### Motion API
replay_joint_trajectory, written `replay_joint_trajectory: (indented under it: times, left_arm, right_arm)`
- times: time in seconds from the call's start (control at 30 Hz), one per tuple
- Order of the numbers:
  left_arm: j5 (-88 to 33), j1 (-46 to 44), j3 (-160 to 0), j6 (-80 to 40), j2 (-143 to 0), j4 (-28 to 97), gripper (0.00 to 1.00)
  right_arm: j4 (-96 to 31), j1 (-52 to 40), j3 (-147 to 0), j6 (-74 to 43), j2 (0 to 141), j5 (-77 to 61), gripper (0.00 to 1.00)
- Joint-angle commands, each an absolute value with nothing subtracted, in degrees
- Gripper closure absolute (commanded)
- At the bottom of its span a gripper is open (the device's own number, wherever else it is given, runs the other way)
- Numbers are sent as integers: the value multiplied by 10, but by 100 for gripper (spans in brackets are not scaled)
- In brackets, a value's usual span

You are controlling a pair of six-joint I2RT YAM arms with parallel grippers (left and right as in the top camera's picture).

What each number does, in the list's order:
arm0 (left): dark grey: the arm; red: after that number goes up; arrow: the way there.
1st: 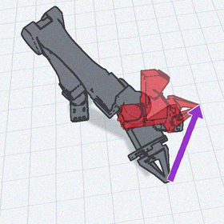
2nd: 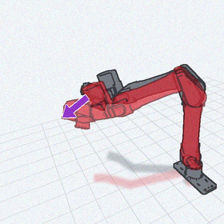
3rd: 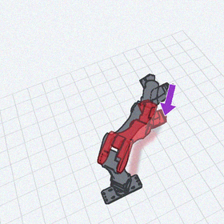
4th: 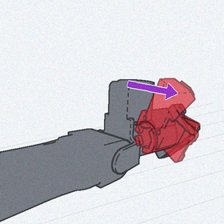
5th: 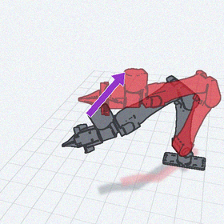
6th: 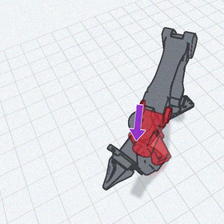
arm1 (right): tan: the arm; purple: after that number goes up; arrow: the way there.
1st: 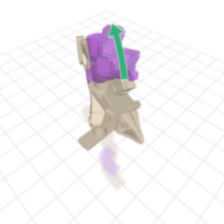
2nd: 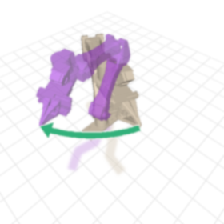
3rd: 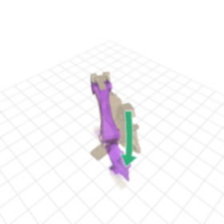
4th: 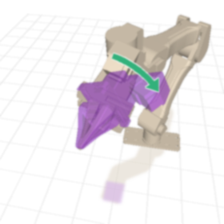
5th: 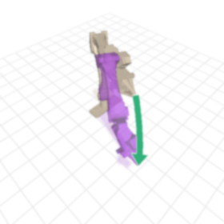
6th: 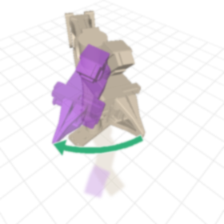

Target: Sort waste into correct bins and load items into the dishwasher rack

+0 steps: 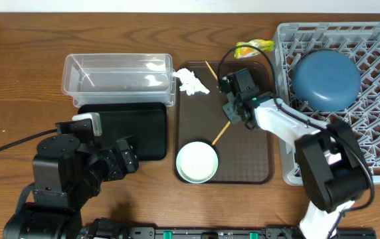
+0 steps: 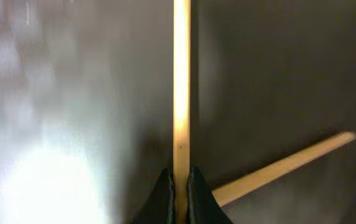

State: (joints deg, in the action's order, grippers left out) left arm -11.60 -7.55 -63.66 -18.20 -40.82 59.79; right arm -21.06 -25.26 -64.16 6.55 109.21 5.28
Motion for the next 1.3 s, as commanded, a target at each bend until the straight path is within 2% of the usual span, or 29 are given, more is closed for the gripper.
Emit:
replay_joint_trajectory:
  times: [0.0, 0.37, 0.6, 0.83, 0.87, 0.9, 0.93, 0.97, 1.03, 1.17, 1.27]
  left_arm:
    - [-109, -75, -641, -181, -408, 598, 9]
    - [-109, -75, -641, -181, -408, 598, 9]
    - [-109, -75, -641, -181, -408, 598, 9]
    - [-109, -75, -641, -181, -408, 598, 9]
    - [-109, -75, -641, -181, -408, 598, 9]
    - [-109, -75, -641, -181, -408, 598, 9]
    - [-109, -75, -641, -181, -408, 598, 9]
    - [-109, -75, -641, -181, -408, 598, 9]
    - [-109, -75, -641, -181, -408, 598, 9]
    - [-109, -75, -641, -181, -408, 598, 9]
    - [-109, -75, -641, -181, -408, 598, 9]
  right_arm:
    - [-242, -247, -636, 25, 1015, 60, 99]
    - [-316, -218, -636, -76, 793, 104, 99]
    - [-362, -119, -636, -98, 804, 114, 99]
    - [-371, -64, -636, -55, 859, 101, 99]
    - [-371, -63, -636, -53, 867, 101, 97]
    - [-370, -63, -636, -42, 870, 102, 85]
    - [-369, -64, -636, -35, 870, 102, 62]
    - [-369, -65, -637, -34, 868, 98, 53]
    - [-369, -74, -638, -33, 856, 57, 48]
    - [-371, -113, -638, -34, 825, -49, 45]
    - [-384, -163, -637, -80, 822, -62, 43]
